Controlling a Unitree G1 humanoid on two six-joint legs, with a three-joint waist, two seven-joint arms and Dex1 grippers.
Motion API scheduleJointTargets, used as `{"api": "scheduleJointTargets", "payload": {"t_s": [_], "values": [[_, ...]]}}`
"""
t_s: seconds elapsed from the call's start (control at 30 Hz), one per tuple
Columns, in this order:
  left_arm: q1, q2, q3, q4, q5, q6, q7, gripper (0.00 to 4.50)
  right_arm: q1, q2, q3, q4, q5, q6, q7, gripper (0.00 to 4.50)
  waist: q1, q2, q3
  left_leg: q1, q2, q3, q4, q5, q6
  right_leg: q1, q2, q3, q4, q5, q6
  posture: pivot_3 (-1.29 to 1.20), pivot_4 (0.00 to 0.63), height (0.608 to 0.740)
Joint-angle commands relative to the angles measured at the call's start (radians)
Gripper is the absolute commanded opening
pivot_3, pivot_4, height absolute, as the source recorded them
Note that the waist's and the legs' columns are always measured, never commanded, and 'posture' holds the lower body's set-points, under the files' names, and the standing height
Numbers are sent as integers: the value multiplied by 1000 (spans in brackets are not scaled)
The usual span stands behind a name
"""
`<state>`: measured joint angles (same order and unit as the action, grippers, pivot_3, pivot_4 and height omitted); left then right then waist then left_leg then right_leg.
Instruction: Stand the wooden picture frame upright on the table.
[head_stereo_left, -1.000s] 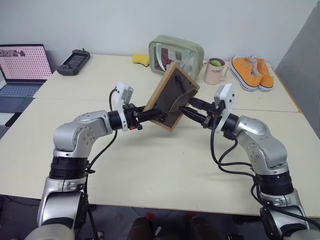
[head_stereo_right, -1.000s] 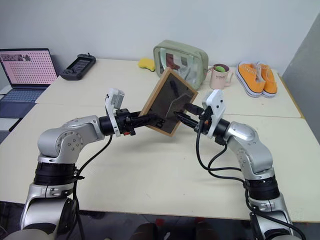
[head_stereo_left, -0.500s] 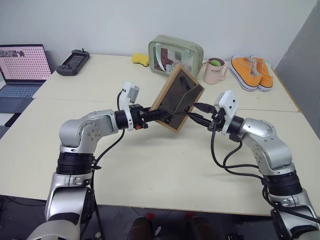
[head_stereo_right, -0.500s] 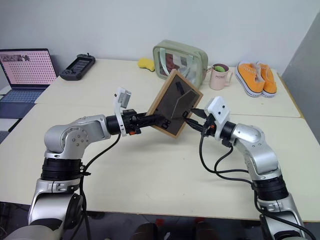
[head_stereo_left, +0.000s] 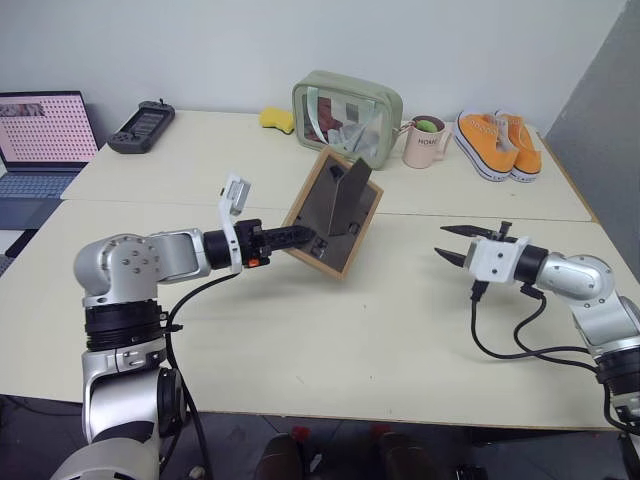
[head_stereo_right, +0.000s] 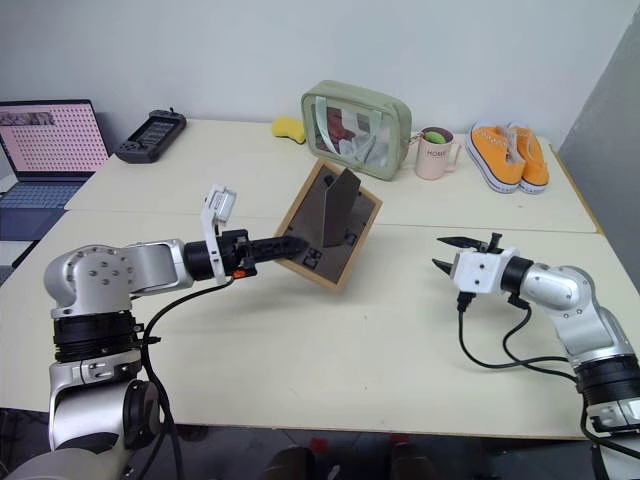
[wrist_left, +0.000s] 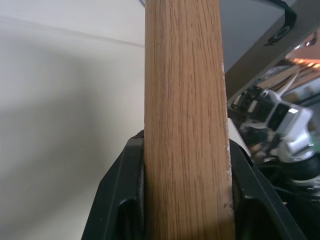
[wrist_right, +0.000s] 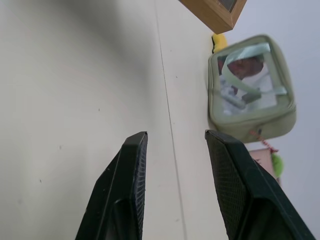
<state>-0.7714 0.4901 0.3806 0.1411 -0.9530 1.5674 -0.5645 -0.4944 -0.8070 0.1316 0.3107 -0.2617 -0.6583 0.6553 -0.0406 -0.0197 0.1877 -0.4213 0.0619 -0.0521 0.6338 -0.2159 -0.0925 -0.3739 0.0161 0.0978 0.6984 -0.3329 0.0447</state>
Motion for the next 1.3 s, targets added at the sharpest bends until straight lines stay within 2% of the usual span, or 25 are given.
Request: {"api": "scheduleJointTargets", "payload": {"t_s": [0.03,0.1,0.23,0.27,0.37,0.47,0.73,1.0,1.3], "values": [[-19,-5,38,50,-249,47,110,1295,-51,-1,20,73,-173,-228,-175,1918,0,0,0,0,0,0,1,1,-2,0,0,0,1,0,0,0,150,740],[2,9,15,71,-384,47,182,1295,-64,11,25,117,-233,-287,-260,1918,0,0,0,0,0,0,2,2,-3,0,0,0,1,0,0,0,150,740],[28,31,-25,94,-609,47,333,1295,-90,43,30,168,-301,-318,-386,2573,0,0,0,1,0,-1,4,2,-4,1,-1,0,3,0,0,0,150,740],[32,35,-33,104,-661,46,377,1295,-99,49,32,174,-321,-320,-415,2874,0,0,0,1,0,-1,5,2,-4,1,-1,0,5,0,0,0,150,740],[73,69,-99,101,-861,-43,529,1295,-126,56,38,175,-396,-326,-502,3416,1,0,0,1,0,-1,10,2,-4,1,-1,1,9,0,0,0,150,740],[116,98,-159,69,-1010,-139,636,1295,-149,63,45,170,-456,-334,-582,3416,1,0,0,3,-1,-1,10,2,-4,1,-1,2,13,0,0,0,150,740],[142,66,-153,27,-1019,-200,679,1295,-196,52,38,166,-520,-355,-754,3416,8,0,0,3,-2,0,11,2,-4,1,-1,2,14,0,0,0,150,740],[118,10,-165,19,-1019,-207,689,1295,-221,93,79,122,-583,-374,-845,3416,8,0,0,3,-2,0,11,2,-4,1,-1,2,14,0,0,0,150,740],[100,14,-162,37,-1019,-186,677,1295,-210,101,121,158,-630,-378,-912,3416,8,0,0,3,-2,0,11,2,-4,1,-1,2,14,0,0,0,150,740]]}}
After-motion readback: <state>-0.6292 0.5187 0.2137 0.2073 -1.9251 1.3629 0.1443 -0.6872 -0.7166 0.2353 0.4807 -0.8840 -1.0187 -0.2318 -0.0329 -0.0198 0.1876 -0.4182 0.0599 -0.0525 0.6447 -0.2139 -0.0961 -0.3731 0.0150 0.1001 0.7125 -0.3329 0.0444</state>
